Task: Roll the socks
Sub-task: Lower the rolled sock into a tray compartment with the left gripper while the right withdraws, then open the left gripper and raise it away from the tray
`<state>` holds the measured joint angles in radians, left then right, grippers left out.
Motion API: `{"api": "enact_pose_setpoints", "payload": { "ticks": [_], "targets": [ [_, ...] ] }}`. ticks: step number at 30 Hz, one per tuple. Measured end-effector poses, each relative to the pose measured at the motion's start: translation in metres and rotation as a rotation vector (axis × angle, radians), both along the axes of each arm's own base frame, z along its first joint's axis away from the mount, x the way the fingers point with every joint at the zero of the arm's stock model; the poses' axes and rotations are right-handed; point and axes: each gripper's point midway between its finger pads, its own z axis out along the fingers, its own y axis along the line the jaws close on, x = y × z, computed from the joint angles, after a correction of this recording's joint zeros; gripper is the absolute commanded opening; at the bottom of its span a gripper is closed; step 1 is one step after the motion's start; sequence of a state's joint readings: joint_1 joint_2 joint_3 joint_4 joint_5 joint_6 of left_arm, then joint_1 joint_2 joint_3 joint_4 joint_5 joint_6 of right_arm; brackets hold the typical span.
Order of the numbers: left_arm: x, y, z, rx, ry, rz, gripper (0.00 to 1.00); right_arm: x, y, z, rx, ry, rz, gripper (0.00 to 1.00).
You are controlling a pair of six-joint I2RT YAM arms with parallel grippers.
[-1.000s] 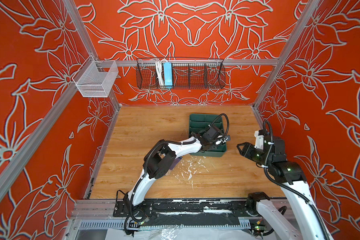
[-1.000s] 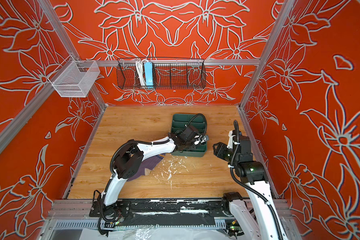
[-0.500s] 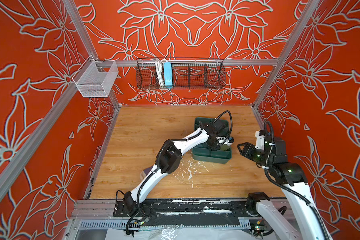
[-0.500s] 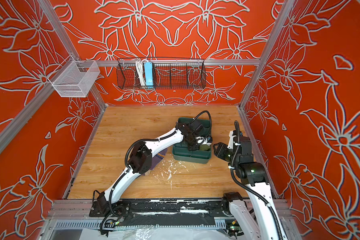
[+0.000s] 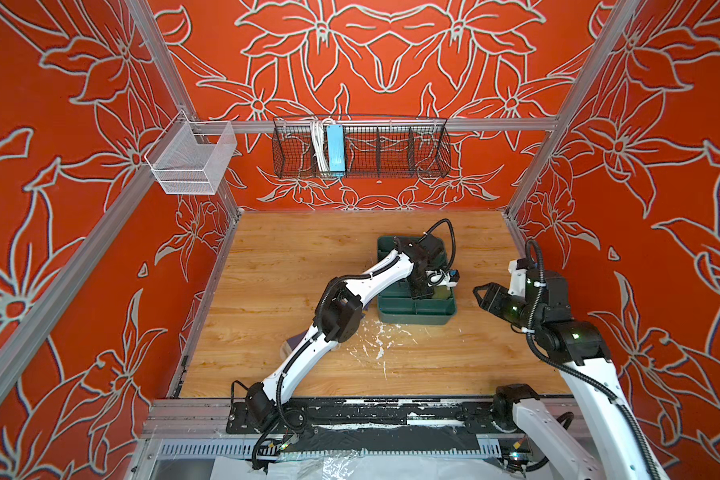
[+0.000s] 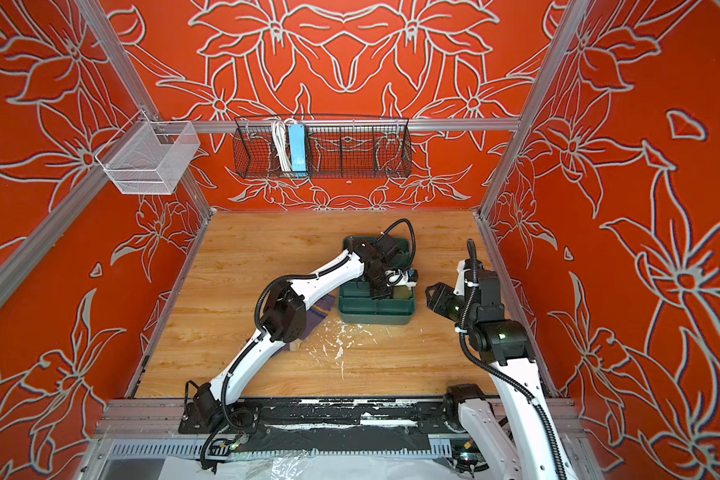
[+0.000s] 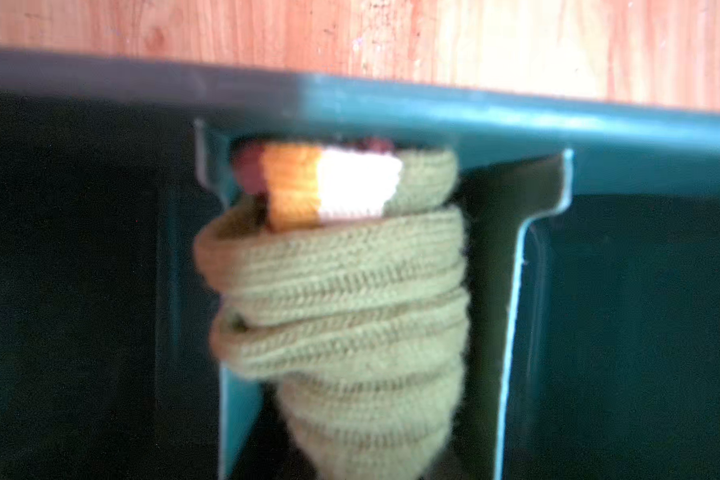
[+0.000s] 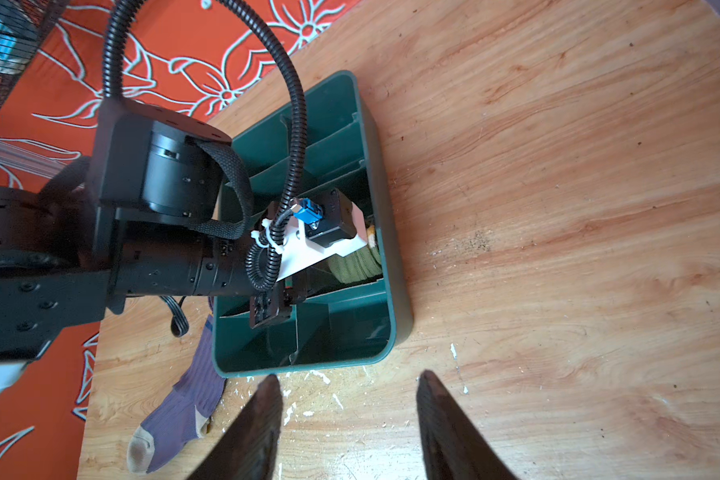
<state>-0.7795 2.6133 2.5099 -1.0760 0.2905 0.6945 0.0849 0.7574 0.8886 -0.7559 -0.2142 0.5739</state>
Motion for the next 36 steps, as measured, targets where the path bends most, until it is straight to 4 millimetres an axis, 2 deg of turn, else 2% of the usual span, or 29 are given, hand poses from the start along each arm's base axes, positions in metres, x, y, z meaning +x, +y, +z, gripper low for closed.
{"api": "enact_pose_setpoints", "payload": {
  "ticks": [2, 5, 9, 11, 15, 20, 24, 26, 27, 29, 30, 33, 34, 36],
  "targets": [
    [0.002, 0.000, 0.000, -0.003, 0.005, 0.010, 0.25, 0.004, 0.000, -0.003, 0.001, 0.013, -0.002, 0.54],
    [0.008, 0.000, 0.000, -0.014, 0.008, 0.034, 0.42, 0.011, 0.001, -0.012, -0.002, 0.049, -0.002, 0.54],
    [0.016, -0.003, 0.014, -0.058, -0.001, 0.063, 0.62, 0.016, 0.001, -0.020, -0.006, 0.085, -0.002, 0.54],
    [0.020, -0.005, 0.020, -0.081, -0.017, 0.062, 0.68, 0.019, 0.001, -0.017, -0.008, 0.081, -0.004, 0.54],
    [0.022, -0.008, 0.030, -0.111, -0.037, 0.048, 0.73, 0.021, 0.000, -0.008, -0.008, 0.051, -0.007, 0.54],
    [0.020, -0.007, 0.043, -0.128, -0.059, 0.033, 0.76, 0.021, -0.001, -0.008, -0.025, 0.047, -0.002, 0.58],
    [0.017, 0.008, 0.050, -0.099, -0.073, 0.055, 0.80, 0.022, -0.003, -0.009, -0.054, 0.044, 0.010, 0.61],
    [0.018, 0.016, 0.061, -0.114, -0.085, 0.081, 0.81, 0.024, -0.002, -0.010, -0.070, 0.049, 0.025, 0.61],
    [0.020, 0.019, 0.072, -0.135, -0.101, 0.095, 0.82, 0.027, -0.002, -0.009, -0.079, 0.050, 0.034, 0.60],
    [0.022, 0.026, 0.107, -0.199, -0.153, 0.131, 0.84, 0.032, -0.001, -0.005, -0.094, 0.048, 0.052, 0.60],
    [0.023, 0.030, 0.131, -0.243, -0.190, 0.148, 0.99, 0.035, -0.001, -0.003, -0.101, 0.046, 0.060, 0.59],
    [0.023, 0.046, 0.212, -0.401, -0.316, 0.215, 0.97, 0.043, 0.004, 0.003, -0.120, 0.041, 0.091, 0.59],
    [0.021, 0.056, 0.245, -0.469, -0.365, 0.244, 0.97, 0.045, 0.008, 0.003, -0.129, 0.045, 0.111, 0.57],
    [0.013, 0.077, 0.295, -0.577, -0.444, 0.304, 0.97, 0.052, 0.019, 0.004, -0.143, 0.053, 0.154, 0.55]
  ]
}}
